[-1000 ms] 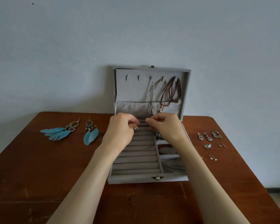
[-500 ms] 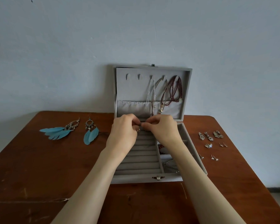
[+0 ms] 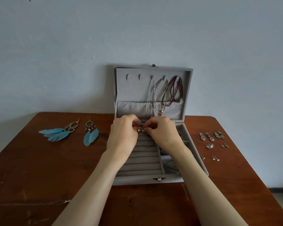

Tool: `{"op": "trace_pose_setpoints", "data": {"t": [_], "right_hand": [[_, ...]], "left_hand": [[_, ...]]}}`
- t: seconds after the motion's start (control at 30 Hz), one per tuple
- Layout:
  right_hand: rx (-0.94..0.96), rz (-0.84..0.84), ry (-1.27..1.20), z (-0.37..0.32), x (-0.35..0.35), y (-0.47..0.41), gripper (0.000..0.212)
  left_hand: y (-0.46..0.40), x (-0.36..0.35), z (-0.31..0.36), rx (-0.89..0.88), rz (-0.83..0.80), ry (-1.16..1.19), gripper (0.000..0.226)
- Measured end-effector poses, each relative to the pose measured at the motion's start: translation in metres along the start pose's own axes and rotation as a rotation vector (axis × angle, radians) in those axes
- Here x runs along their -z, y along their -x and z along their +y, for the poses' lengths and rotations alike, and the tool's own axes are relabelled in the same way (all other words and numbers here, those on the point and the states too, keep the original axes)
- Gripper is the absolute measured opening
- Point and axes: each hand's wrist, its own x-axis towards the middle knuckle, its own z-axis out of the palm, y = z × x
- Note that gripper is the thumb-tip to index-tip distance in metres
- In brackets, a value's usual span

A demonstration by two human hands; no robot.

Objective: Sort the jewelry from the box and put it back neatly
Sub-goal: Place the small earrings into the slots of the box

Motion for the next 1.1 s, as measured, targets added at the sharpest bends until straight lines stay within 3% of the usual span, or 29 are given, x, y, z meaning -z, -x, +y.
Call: {"op": "trace_pose_setpoints", "data": {"t": [0.3, 0.47, 0.67, 0.83, 1.1], "right_hand": [[-0.009, 0.04, 0.009, -0.006, 0.007, 0.004, 0.018], [-0.006, 0.135, -0.05, -0.001, 0.049, 0.02, 0.016], [-0.16, 0.167, 0.106, 0.061, 0.101, 0.059, 0.014], [-0.314, -0.001, 0.14, 0.096, 0.121, 0.079, 0.009], [-0.318, -0.117, 0.139, 0.1, 0.123, 0.081, 0.013]], "left_hand": [[0.002, 0.002, 0.004, -0.052, -0.041, -0.141, 0.033], [0.012, 0.012, 0.031, -0.204, -0.027, -0.069, 0.034], [0.038, -0.015, 0.078, -0.323, -0.263, 0.001, 0.024], [0.049, -0.047, 0.106, -0.345, -0.311, -0.129, 0.023], [0.055, -0.067, 0.124, -0.299, -0.306, -0.338, 0.02]]}}
